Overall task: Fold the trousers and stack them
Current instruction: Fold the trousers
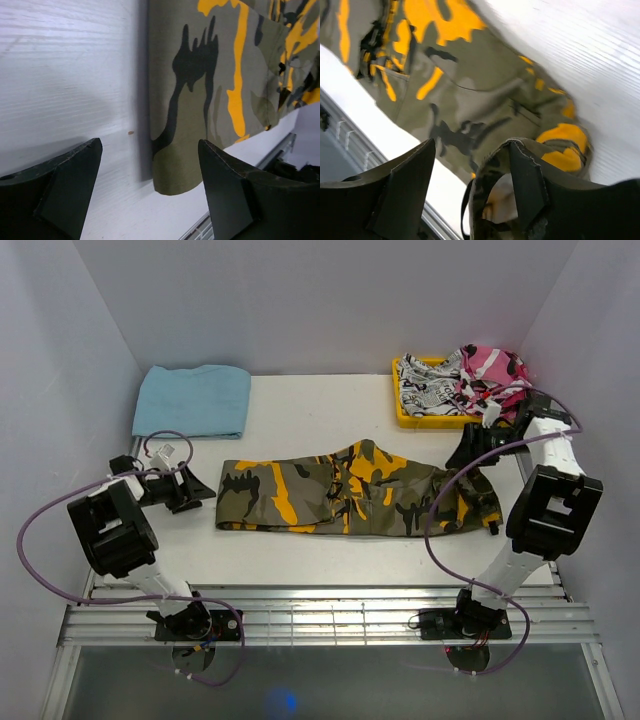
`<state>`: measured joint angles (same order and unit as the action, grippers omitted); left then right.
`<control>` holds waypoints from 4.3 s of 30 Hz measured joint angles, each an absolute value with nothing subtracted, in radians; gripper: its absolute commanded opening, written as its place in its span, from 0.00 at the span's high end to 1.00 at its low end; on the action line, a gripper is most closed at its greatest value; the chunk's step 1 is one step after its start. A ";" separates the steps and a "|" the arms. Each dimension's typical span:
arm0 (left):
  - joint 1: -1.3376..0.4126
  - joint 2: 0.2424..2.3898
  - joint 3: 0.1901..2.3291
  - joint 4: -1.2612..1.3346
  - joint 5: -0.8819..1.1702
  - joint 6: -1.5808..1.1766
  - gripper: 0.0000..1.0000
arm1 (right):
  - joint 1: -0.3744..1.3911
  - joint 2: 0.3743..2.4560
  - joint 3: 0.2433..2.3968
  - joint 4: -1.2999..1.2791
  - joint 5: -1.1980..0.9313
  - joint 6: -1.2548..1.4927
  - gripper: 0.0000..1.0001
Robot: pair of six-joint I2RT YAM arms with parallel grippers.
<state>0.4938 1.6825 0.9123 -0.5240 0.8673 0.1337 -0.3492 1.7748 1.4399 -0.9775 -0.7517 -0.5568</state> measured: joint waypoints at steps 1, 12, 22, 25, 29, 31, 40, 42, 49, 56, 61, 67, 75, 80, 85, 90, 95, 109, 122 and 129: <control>0.494 1.696 0.912 -0.524 0.897 0.137 0.22 | -0.318 1.775 1.440 -0.962 -0.766 -0.545 0.37; 0.493 1.617 0.919 -0.463 1.028 0.090 0.28 | -0.309 1.776 1.386 -0.884 -0.689 -0.493 0.63; 0.352 1.494 0.923 -0.431 1.025 0.073 0.40 | -0.519 1.693 1.340 -0.867 -0.428 -0.540 0.27; 0.245 1.467 0.923 -0.409 1.019 0.066 0.42 | -0.534 1.693 1.359 -0.886 -0.451 -0.555 0.34; 0.162 1.494 0.922 -0.361 1.018 0.023 0.42 | -0.495 1.691 1.394 -0.909 -0.633 -0.555 0.44; 0.157 1.536 0.922 -0.329 1.018 -0.008 0.42 | -0.434 1.693 1.392 -0.911 -0.719 -0.549 0.51; 0.159 1.766 0.910 -0.257 0.987 -0.098 0.44 | -0.337 1.911 1.275 -0.821 -0.894 -0.533 0.59; 0.163 1.800 0.910 -0.254 0.964 -0.106 0.45 | -0.370 1.979 1.248 -0.798 -0.888 -0.539 0.59; 0.254 1.834 0.933 -0.313 0.990 -0.075 0.28 | -0.403 2.005 1.203 -0.768 -0.930 -0.527 0.58; 0.443 1.742 1.017 -0.467 0.947 0.095 0.20 | -0.351 1.978 1.200 -0.738 -0.892 -0.512 0.58; 0.464 1.747 1.004 -0.513 0.901 0.174 0.21 | -0.308 1.960 1.201 -0.722 -0.857 -0.502 0.58; 0.456 1.835 0.976 -0.491 0.936 0.144 0.35 | -0.257 1.956 1.202 -0.709 -0.831 -0.489 0.58; 0.469 1.868 0.974 -0.470 0.995 0.103 0.34 | -0.232 1.910 1.279 -0.730 -0.803 -0.479 0.59; 0.510 1.821 0.970 -0.508 0.945 0.152 0.34 | -0.192 1.825 1.423 -0.735 -0.848 -0.471 0.58; 0.526 1.824 0.968 -0.540 0.941 0.154 0.32 | -0.058 1.775 1.452 -0.694 -0.913 -0.399 0.55; 0.525 1.855 0.971 -0.537 0.966 0.127 0.30 | 0.194 1.795 1.445 -0.530 -0.932 -0.247 0.52; 0.524 1.922 0.995 -0.559 1.053 0.112 0.30 | 0.422 1.934 1.517 -0.417 -0.937 -0.139 0.52; 0.520 2.088 1.026 -0.582 1.193 0.072 0.65 | 0.562 2.180 1.507 -0.396 -0.824 -0.081 0.56; 0.493 1.934 1.037 -0.605 1.057 0.089 1.00 | 0.570 2.161 1.597 -0.536 -0.758 -0.127 0.26; 0.496 1.621 1.140 -0.683 0.967 0.096 1.00 | 0.396 1.838 1.534 -0.627 -0.721 -0.167 0.14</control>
